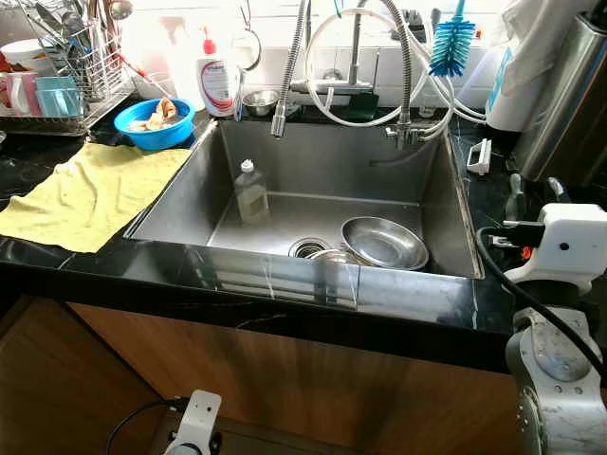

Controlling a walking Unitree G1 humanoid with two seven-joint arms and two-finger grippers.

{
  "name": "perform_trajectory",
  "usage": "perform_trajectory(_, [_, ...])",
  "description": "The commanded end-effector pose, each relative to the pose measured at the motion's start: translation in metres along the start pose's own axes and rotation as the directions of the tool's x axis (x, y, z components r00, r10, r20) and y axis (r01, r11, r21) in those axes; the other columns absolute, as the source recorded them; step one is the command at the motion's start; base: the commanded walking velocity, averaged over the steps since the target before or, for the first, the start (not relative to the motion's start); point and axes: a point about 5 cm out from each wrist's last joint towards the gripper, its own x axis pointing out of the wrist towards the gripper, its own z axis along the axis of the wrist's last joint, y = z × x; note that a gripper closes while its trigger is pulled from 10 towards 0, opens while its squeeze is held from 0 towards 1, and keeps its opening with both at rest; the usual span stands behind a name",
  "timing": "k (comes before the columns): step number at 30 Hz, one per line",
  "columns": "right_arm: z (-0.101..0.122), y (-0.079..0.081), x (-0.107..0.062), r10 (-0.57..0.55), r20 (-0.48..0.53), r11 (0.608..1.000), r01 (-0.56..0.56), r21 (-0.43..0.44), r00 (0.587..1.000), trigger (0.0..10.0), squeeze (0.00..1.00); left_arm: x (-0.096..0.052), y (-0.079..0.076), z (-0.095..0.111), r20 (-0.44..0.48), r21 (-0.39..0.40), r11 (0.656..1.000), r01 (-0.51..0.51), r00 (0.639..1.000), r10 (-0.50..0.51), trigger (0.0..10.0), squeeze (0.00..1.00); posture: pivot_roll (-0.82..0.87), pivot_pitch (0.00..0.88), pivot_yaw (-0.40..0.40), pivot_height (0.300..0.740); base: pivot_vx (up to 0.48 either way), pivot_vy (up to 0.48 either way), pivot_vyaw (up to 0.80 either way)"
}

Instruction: Kitchen organization

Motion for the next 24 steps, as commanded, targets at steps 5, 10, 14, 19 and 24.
perform_trajectory(5, [0.0035, -0.0013, 0.0025, 0.006, -0.005, 1.0, -0.006, -0.014, 1.0, 10.0, 0.0, -0.0002, 0.0036, -0.0007, -0.004, 0.009, 1.0, -0.011, 1.0, 0.011, 10.0, 0.0, -0.18, 0.0, 0.055, 0.74, 0.0, 0.0, 0.0])
perform_trajectory(10, [0.0017, 0.0012, 0.0018, 0.02, -0.016, 0.999, -0.021, -0.026, 1.0, 10.0, 0.0, -0.0002, 0.0035, -0.0006, -0.004, 0.007, 1.0, -0.012, 1.0, 0.012, 10.0, 0.0, -0.18, 0.0, 0.055, 0.74, 0.0, 0.0, 0.64])
perform_trajectory(14, [0.0005, 0.001, 0.0003, 0.024, -0.028, 0.999, -0.025, -0.033, 0.999, 10.0, 0.0, -0.0002, 0.0039, -0.0006, -0.004, 0.007, 1.0, -0.013, 1.0, 0.013, 10.0, 0.0, -0.18, 0.0, 0.056, 0.74, 0.0, 0.0, 0.8])
perform_trajectory(19, [-0.0009, -0.0014, 0.0005, 0.017, -0.036, 0.999, -0.019, -0.04, 0.999, 10.0, 0.0, -0.0002, 0.0042, -0.0007, -0.004, 0.008, 1.0, -0.013, 1.0, 0.013, 10.0, 0.0, -0.18, 0.0, 0.056, 0.74, 0.0, 0.0, 0.8])
perform_trajectory(24, [0.001, -0.001, 0.0021, 0.021, -0.029, 0.999, -0.022, -0.042, 0.999, 10.0, 0.0, -0.0003, 0.0045, -0.0007, -0.004, 0.008, 1.0, -0.014, 1.0, 0.014, 10.0, 0.0, -0.18, 0.0, 0.057, 0.74, 0.0, 0.0, 0.8])
